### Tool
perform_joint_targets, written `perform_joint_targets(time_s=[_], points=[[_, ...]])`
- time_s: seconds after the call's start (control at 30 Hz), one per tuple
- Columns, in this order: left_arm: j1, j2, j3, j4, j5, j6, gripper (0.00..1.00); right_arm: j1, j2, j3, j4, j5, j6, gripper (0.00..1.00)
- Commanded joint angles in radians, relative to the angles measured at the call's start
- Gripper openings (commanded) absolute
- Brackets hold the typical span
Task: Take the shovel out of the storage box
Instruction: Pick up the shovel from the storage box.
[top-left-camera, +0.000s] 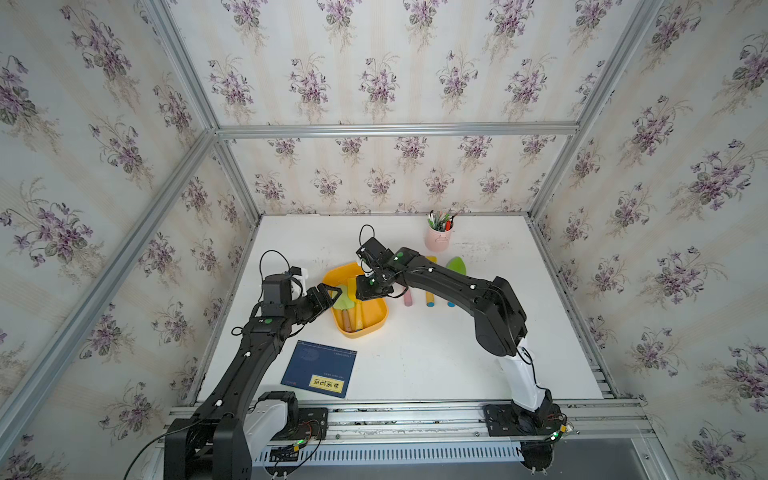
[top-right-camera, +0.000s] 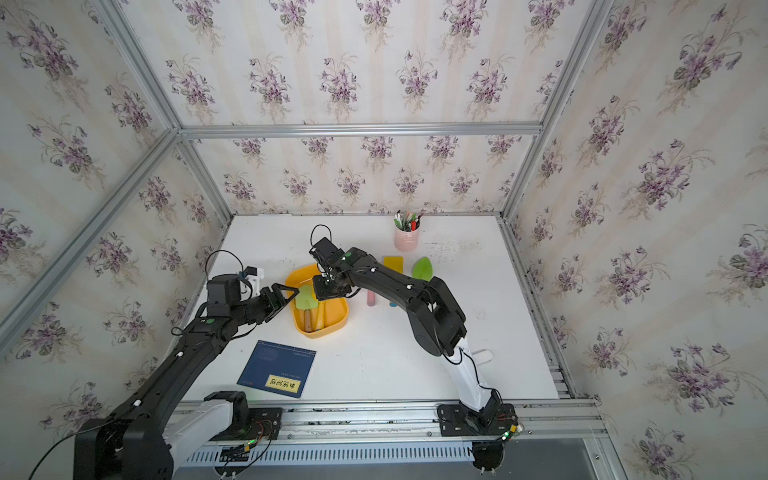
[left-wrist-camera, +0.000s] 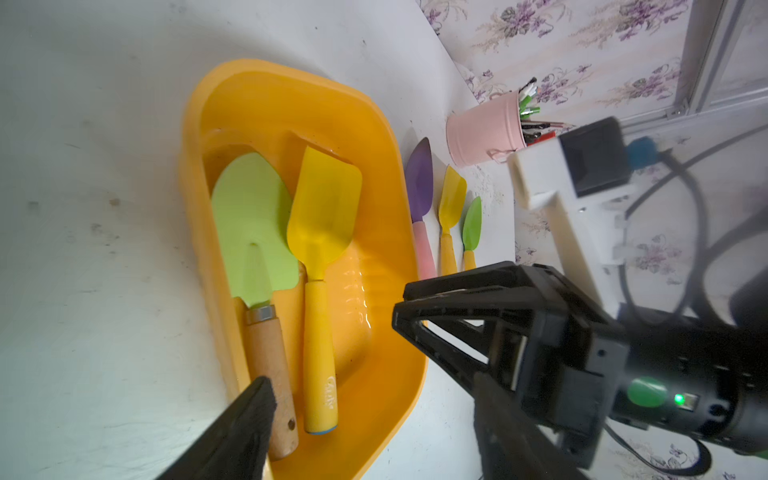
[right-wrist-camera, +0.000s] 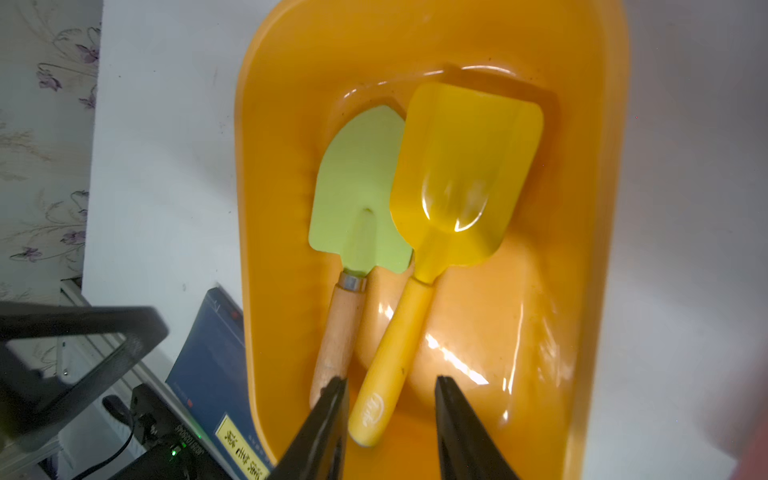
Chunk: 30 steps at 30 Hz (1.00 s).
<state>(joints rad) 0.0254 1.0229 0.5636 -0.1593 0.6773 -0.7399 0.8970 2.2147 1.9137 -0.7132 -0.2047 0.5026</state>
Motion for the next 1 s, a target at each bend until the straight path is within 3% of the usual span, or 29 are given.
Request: perform_joint_targets(time_s=[0.0, 0.7, 0.97], points=[[0.022, 0.003, -0.013, 0.014, 0.057, 0.025, 0.74, 0.004, 0.059, 0.049, -0.034, 0.010, 0.011, 0.40], [0.016, 0.045, -0.049, 0.076, 0.062, 0.040, 0.75, 0.016, 0.177, 0.102, -0.055, -0.007, 0.031, 0.41], [0.014, 0.048, -0.048, 0.077, 0.066, 0.041, 0.75, 0.017, 0.203, 0.116, -0.066, -0.006, 0.033, 0.35]])
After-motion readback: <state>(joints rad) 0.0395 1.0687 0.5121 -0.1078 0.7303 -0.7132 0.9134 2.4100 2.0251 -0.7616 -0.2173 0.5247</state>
